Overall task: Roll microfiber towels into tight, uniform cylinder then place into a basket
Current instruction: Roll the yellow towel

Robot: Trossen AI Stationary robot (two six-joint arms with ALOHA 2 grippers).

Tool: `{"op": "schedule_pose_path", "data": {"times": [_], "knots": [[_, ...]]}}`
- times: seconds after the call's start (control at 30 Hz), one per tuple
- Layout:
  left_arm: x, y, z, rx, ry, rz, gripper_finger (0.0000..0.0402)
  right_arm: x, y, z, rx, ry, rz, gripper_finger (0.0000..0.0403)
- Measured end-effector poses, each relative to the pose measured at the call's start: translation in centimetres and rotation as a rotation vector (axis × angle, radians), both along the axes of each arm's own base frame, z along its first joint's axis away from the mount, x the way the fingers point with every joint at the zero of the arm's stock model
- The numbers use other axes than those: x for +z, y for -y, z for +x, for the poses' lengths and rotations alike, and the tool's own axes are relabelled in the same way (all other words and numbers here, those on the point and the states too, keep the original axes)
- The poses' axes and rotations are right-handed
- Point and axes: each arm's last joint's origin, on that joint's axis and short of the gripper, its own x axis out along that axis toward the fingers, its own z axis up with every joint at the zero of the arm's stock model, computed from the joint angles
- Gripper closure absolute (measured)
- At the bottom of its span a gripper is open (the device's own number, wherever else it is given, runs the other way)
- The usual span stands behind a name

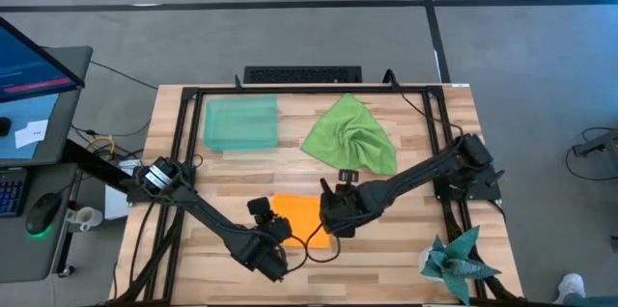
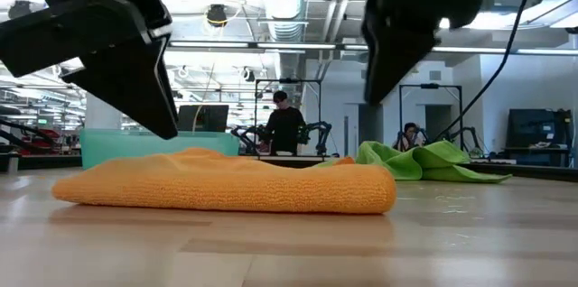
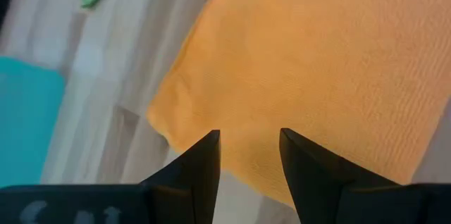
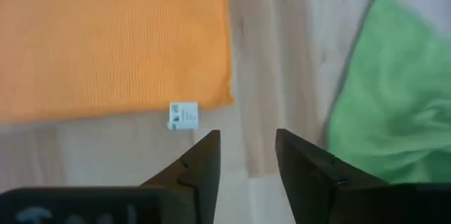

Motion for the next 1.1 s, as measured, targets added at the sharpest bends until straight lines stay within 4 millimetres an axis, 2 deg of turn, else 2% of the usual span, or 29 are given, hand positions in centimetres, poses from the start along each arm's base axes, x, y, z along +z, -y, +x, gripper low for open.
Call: {"op": "schedule_pose_path", "data": {"times": [0.27, 0.5, 0.6, 0.73, 0.87, 1.1], "knots": [[-0.1, 0.4, 1.2, -0.061, 0.042, -0.084, 0.0262, 2.9, 0.1, -4.1, 0.052, 0.141, -0.053, 0.0257], [-0.9, 0.3, 1.7, -0.088, 0.015, -0.206, 0.0262, 2.5, 1.1, -7.0, 0.040, 0.301, 0.032, 0.0268], [-2.2, -0.2, 1.2, -0.108, -0.075, -0.284, 0.0262, 2.6, 1.6, -7.3, 0.032, 0.339, 0.046, 0.0270], [-3.2, -1.3, 0.7, -0.086, -0.111, -0.295, 0.0262, 2.9, 2.3, -7.2, 0.025, 0.351, 0.042, 0.0269], [-3.4, -2.3, 0.0, -0.170, -0.254, -0.197, 0.0262, 2.9, 3.0, -7.0, 0.002, 0.351, 0.037, 0.0270], [-1.8, -4.3, -2.6, -0.294, -0.547, 0.056, 0.0262, 2.9, 4.0, -6.6, -0.034, 0.348, 0.028, 0.0267]]}}
